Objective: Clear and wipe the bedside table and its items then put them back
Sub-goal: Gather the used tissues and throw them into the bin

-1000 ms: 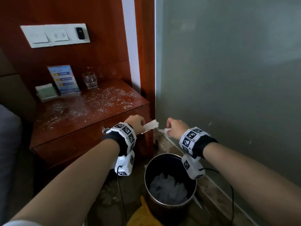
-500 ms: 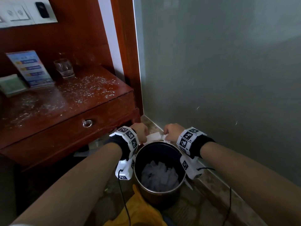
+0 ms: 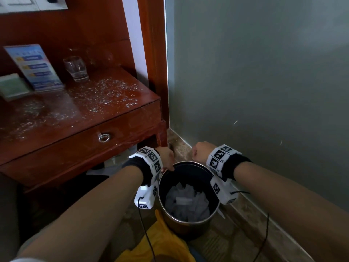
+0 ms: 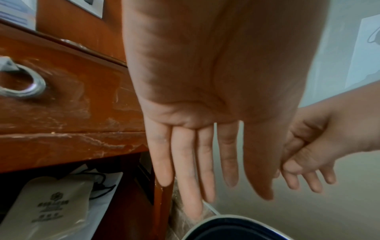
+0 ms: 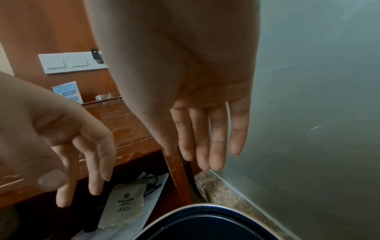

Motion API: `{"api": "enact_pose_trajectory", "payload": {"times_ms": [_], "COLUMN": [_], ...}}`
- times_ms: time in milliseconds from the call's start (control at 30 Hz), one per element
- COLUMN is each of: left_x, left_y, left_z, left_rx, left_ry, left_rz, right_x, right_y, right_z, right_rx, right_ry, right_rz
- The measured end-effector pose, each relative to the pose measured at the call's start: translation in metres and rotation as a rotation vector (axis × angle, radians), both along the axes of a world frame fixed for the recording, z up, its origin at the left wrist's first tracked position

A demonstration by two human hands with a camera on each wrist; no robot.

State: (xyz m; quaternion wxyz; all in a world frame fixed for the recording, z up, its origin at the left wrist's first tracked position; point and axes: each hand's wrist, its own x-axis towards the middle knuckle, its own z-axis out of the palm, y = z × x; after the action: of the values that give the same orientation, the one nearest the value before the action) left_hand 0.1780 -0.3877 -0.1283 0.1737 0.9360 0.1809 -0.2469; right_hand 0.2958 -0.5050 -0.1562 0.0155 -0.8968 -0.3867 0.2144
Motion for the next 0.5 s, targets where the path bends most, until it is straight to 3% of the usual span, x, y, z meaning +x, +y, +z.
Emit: {"api": "enact_pose_trajectory", "payload": {"times_ms": [500], "left_x": [-0.044], "left_y": [0.063], "left_z": [0.050], "left_rx": [0.029], "left_ry": [-0.301], "left_rz": [0.256], "right_x": [-0.025], "right_y": [0.049], "right_z": [0.060], "right_rx": [0.138], "right_ry": [-0.034], "right_rz": [0.138]}}
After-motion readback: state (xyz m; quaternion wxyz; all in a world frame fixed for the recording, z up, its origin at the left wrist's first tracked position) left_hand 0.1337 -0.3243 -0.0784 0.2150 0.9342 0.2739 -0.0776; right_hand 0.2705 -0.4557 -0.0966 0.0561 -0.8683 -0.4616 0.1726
